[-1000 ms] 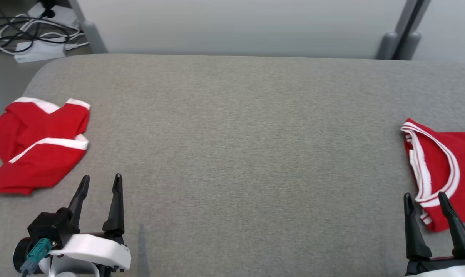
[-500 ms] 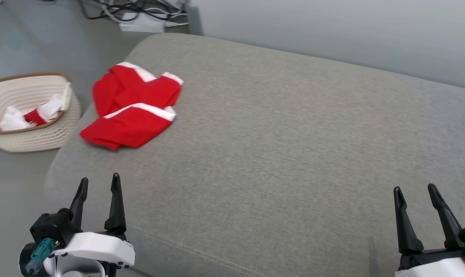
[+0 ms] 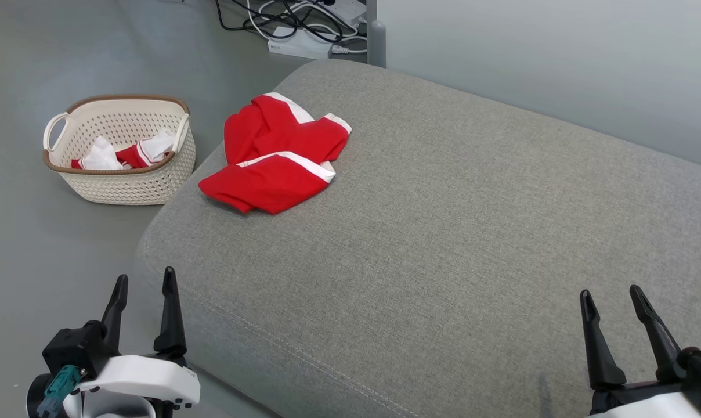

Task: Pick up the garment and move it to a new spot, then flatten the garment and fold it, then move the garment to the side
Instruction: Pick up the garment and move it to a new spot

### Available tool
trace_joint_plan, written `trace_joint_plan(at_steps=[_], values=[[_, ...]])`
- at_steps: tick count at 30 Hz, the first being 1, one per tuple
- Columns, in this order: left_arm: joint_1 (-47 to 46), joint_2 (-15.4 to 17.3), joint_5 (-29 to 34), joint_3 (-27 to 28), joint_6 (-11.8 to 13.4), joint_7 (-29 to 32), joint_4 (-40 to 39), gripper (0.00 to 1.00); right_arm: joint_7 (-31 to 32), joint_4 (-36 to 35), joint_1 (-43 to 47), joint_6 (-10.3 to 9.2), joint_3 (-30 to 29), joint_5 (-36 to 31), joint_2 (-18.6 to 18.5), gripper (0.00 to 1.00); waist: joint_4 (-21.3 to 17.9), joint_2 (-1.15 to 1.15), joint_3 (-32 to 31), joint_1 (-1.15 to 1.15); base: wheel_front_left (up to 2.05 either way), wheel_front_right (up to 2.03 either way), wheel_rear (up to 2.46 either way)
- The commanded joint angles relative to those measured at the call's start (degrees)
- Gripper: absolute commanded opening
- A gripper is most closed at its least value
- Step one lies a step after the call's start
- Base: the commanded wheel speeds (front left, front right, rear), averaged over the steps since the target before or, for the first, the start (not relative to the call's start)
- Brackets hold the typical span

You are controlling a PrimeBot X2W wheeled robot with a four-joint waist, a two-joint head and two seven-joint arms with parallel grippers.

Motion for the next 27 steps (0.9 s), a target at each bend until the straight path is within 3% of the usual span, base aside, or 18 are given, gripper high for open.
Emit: trace_joint_plan(at_steps=[1,9,13,20,27], values=[[-1.50,0.84,0.88,2.28,-0.59,-0.56,-1.09,1.00,-0.24,-1.22,-0.97,-0.01,1.22,0.41,-0.82,1.00,-0.04,0.00,-0.01,0.00,0.00,0.00,0.00],[-3.37,0.85,0.17,1.10,-2.93,0.54,0.34,1.00,-0.16,-1.27,-1.23,-0.01,1.22,0.65,-0.69,1.00,-0.39,0.00,0.82,0.00,0.00,0.00,0.00],[-7.39,2.56,-1.03,1.44,-5.21,2.88,1.12,1.00,0.51,-2.24,-1.76,-0.01,1.42,0.51,-0.90,1.00,-1.45,0.00,2.32,0.00,0.00,0.00,0.00],[-21.37,7.40,-3.86,4.03,-9.56,9.00,4.83,1.00,2.19,-5.40,-3.92,-0.01,0.83,-0.15,-2.24,1.00,-5.52,0.00,7.56,0.00,0.00,0.00,0.00],[-37.09,11.36,-7.62,6.28,-14.30,15.50,16.48,1.00,2.84,-7.96,-6.44,-0.01,0.62,-0.61,-2.78,1.00,-11.33,0.00,14.42,0.00,0.00,0.00,0.00]])
